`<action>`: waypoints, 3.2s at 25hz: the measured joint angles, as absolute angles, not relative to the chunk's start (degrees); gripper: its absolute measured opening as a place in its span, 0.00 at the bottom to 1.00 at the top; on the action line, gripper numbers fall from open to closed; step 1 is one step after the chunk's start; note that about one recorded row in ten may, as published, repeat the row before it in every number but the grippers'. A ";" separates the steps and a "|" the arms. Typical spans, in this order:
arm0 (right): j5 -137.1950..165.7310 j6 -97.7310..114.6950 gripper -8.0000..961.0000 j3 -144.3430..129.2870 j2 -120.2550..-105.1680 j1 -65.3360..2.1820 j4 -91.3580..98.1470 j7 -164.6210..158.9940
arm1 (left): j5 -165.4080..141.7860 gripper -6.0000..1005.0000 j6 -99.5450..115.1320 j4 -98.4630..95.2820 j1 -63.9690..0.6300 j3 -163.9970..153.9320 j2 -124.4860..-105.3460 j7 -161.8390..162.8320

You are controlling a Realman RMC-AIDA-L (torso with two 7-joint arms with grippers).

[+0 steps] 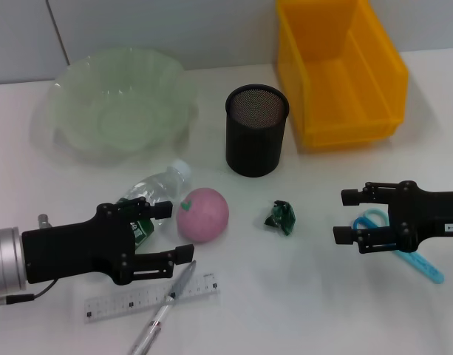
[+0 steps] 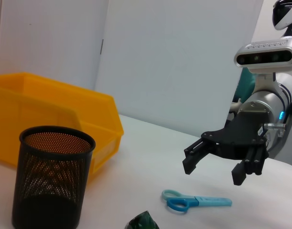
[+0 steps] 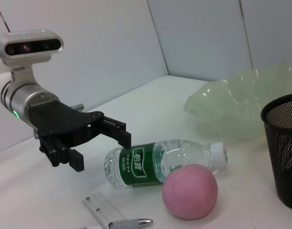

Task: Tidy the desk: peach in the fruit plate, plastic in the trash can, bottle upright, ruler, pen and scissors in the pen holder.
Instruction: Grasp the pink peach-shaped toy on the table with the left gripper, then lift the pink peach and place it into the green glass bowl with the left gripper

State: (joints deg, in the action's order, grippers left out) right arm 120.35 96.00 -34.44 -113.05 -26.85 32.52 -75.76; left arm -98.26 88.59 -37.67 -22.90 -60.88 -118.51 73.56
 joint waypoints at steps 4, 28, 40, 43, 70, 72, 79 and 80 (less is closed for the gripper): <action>120.35 95.96 0.86 -34.45 -113.05 -26.88 32.51 -75.76 | -98.26 0.83 88.59 -37.71 -23.22 -60.91 -118.56 73.53; 120.19 93.94 0.86 -34.50 -113.20 -26.71 31.99 -75.67 | -97.93 0.77 86.92 -38.78 -26.95 -61.96 -118.79 72.31; 120.38 93.83 0.86 -34.46 -113.20 -27.15 32.21 -75.67 | -105.71 0.74 69.25 -54.71 -29.76 -81.03 -118.74 85.60; 120.37 93.83 0.86 -34.45 -113.14 -27.16 32.24 -75.67 | -111.49 0.73 67.39 -57.19 -31.23 -83.71 -118.82 90.75; 120.32 93.78 0.86 -34.47 -112.90 -27.24 32.34 -75.69 | -126.55 0.67 58.61 -61.87 -33.82 -97.73 -119.09 103.20; 120.33 93.78 0.86 -34.45 -112.85 -27.25 32.34 -75.73 | -126.28 0.66 58.56 -62.54 -33.45 -97.74 -119.09 103.14; 120.39 93.78 0.86 -34.45 -112.76 -27.24 32.34 -75.72 | -120.82 0.43 59.08 -70.61 -28.97 -96.60 -118.73 103.16; 120.39 93.78 0.86 -34.45 -112.74 -27.21 32.34 -75.72 | -119.57 0.42 59.08 -72.07 -28.12 -95.78 -118.71 103.01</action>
